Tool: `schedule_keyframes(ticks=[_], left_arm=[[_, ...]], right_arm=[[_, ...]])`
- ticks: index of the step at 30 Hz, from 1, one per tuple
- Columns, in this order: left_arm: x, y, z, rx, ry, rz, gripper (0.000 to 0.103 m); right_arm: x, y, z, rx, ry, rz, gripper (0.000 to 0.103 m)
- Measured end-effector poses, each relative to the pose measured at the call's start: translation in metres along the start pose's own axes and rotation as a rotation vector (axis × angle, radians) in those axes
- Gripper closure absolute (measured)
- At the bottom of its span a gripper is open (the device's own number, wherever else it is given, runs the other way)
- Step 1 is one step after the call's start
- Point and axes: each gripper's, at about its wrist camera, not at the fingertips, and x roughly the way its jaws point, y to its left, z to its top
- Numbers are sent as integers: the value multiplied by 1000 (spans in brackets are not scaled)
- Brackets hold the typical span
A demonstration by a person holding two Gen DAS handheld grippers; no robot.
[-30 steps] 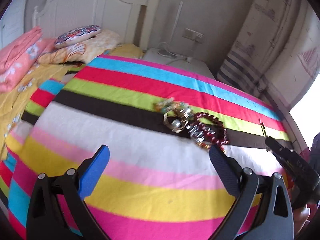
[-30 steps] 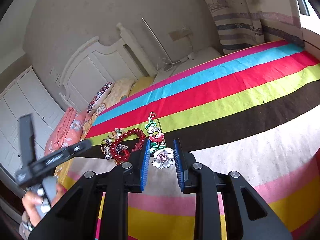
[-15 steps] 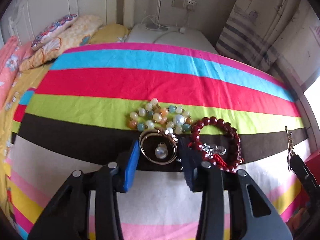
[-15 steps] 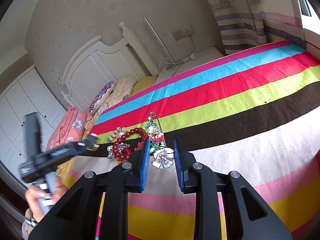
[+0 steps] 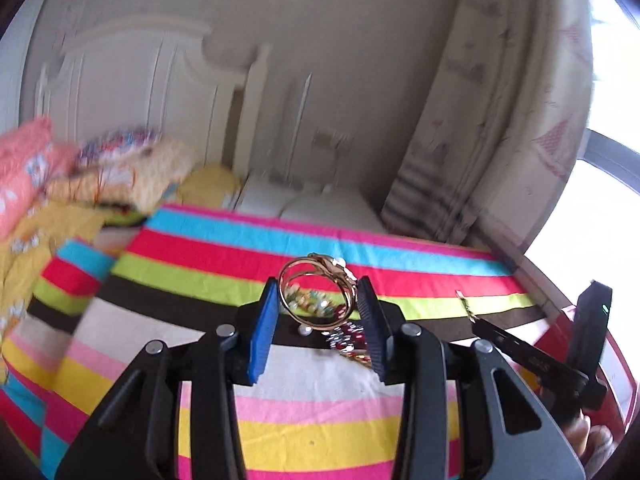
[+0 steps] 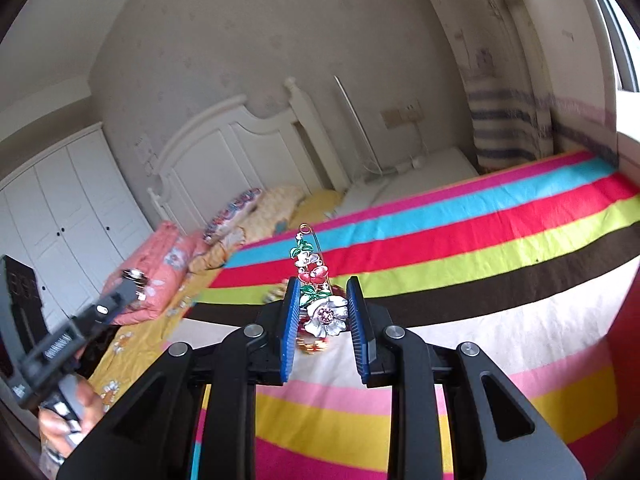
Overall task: Organize jewelry
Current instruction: 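Carry brooch and ring into the white box and open both tools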
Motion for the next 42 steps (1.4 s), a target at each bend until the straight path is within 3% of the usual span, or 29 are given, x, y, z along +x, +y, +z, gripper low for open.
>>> schedule_keyframes(ticks=[12,21,27,34,39,42], left_arm=[[-48,-46,-11,87,-84,-108,64],[-57,-131,-15,217,-87,-279,64],[-48,-206,-26,320,-39,-415,64],[-30,-306,-35,436,28,-573,64],[0,-360,-43,464,125,-624,64],[22,-388,-54,494,213,-622,64]], right_arm=[[-106,-9,-1,42,-40,-67,78],[-199,-42,0,11,-122,-246,78],[-239,-90,1,99,-132,-379,78],[-255,-130,-2,54,-27,-648,78],[-259,-159,-16,39,62,-800,78],[-259,-170,-24,65,99,-809,78]])
